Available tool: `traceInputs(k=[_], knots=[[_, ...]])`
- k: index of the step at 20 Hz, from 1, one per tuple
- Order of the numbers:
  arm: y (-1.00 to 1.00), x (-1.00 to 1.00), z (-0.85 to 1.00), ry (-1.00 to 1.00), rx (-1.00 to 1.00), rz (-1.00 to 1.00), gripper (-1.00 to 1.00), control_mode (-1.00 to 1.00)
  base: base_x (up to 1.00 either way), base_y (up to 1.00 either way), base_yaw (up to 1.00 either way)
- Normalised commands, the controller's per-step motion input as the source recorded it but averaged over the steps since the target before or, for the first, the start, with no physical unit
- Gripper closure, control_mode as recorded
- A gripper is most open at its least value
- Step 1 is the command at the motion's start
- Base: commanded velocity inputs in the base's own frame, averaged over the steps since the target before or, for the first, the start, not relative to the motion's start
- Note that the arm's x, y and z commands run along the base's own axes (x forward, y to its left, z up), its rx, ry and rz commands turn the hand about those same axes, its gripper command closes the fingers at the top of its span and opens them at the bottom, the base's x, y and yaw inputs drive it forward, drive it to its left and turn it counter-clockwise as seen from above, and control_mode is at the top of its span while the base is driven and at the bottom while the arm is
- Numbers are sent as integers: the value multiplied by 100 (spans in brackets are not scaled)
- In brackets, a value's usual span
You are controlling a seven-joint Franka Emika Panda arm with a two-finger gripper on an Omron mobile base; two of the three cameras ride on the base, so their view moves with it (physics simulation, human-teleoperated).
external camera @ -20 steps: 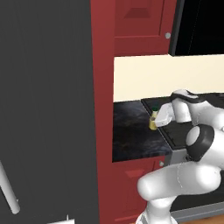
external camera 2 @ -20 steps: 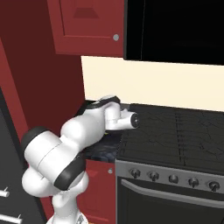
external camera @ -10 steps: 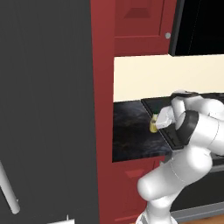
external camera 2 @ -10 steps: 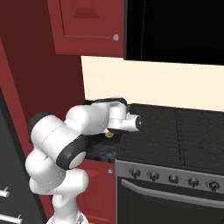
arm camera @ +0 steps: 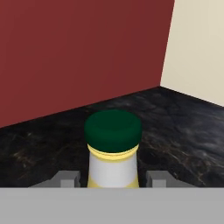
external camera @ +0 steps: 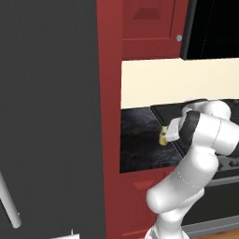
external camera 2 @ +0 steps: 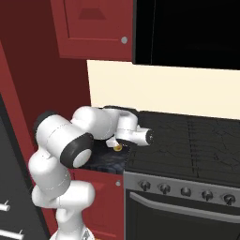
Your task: Take 2 condiments from the cabinet and move them on the counter near the stove.Make sure the condiments are lined up with each other, next to each other.
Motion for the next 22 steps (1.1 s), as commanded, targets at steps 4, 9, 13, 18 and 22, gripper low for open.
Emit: traceInputs(k=[4, 9, 13, 18, 22], knots=[[0, 4, -20, 0, 0, 0, 100, -100, 0, 0, 0], [0, 4, -21, 0, 0, 0, 100, -100, 0, 0, 0], [0, 3, -19, 0, 0, 0, 100, -100, 0, 0, 0], [0, 0, -9, 0, 0, 0, 100, -100, 0, 0, 0], [4, 0, -12, 0, 0, 3, 100, -100, 0, 0, 0]])
